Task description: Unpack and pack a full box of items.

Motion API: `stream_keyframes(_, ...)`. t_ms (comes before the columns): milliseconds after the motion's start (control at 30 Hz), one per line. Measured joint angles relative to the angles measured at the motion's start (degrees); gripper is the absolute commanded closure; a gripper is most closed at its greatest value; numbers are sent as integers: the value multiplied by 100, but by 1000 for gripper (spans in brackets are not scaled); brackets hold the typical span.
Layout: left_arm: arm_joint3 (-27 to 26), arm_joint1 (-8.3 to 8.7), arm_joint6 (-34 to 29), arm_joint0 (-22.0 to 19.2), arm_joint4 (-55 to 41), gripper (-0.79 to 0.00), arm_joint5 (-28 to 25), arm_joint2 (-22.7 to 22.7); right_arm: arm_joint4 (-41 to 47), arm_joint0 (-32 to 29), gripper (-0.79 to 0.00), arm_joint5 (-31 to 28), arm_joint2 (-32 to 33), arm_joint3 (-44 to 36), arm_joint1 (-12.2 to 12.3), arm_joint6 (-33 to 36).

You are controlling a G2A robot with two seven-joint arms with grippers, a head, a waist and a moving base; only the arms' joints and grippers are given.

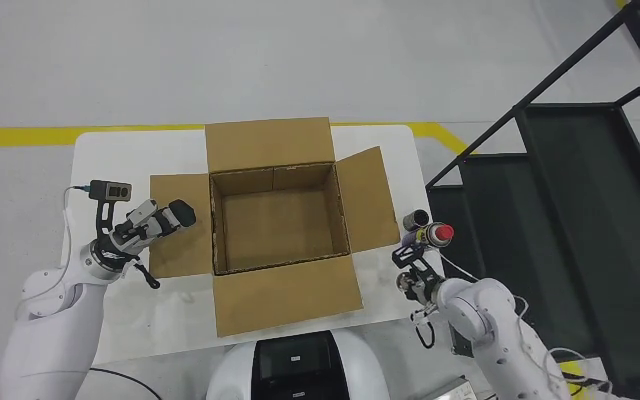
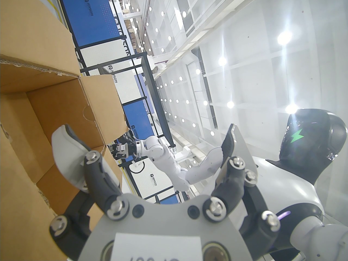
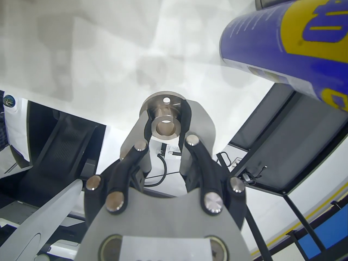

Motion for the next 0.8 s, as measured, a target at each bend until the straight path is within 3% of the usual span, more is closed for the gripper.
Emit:
stream_keyframes(467,0,0,0,0,0,-785,0,0,-134,640,0,236,-597,1053,-71,-309)
stream_keyframes(533,0,0,0,0,0,-785,0,0,-151,639,-366,252,-625,1079,-73,-320)
stream_keyframes(567,0,0,0,0,0,-785,0,0,-186,636,-631,269,-646,1093,-74,-319)
stream_keyframes(600,0,0,0,0,0,-785,0,0,-204,634,-785,284,-665,1100,-75,-316)
stream_keyframes(800,0,0,0,0,0,-785,0,0,-199,548,-785,339,-679,1020,-72,-302)
